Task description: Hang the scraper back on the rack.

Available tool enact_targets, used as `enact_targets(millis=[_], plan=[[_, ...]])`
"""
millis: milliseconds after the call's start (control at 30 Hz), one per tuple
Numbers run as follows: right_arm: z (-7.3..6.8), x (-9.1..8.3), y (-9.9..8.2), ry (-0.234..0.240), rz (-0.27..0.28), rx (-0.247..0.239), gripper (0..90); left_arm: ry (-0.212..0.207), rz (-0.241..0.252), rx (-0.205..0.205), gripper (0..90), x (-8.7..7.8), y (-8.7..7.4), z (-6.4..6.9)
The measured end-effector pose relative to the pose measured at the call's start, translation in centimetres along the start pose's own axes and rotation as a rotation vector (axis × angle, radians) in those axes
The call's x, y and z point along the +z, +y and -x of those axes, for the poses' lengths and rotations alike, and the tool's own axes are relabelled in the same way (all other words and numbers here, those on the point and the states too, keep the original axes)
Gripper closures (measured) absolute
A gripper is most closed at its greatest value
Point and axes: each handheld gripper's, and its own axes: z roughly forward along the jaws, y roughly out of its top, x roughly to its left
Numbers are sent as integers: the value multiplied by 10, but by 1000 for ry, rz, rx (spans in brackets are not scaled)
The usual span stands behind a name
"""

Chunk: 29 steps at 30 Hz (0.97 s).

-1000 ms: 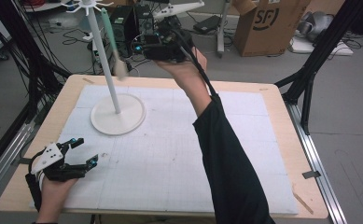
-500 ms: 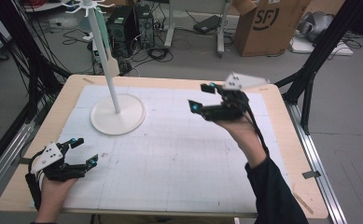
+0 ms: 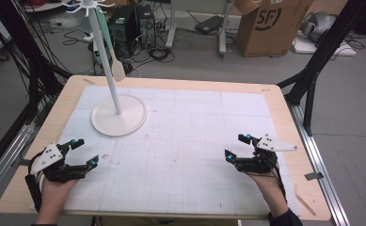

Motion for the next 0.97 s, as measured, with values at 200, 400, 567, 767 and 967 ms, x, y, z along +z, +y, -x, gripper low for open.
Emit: enact_targets(millis=[200,400,567,767,967], plan=[[3,-11,-31,-51,30,54,164,1,4,-3,156,0,0,0],[7,-12,-43,-85,21,56,168,-1,4,-3,156,0,0,0],[8,-13,-44,-85,39,73,183,2,2,2,156,0,0,0],[8,-12,-44,-83,29,63,186,4,2,2,156,0,0,0],[8,-11,-44,-83,24,58,186,11,0,5,156,0,0,1]])
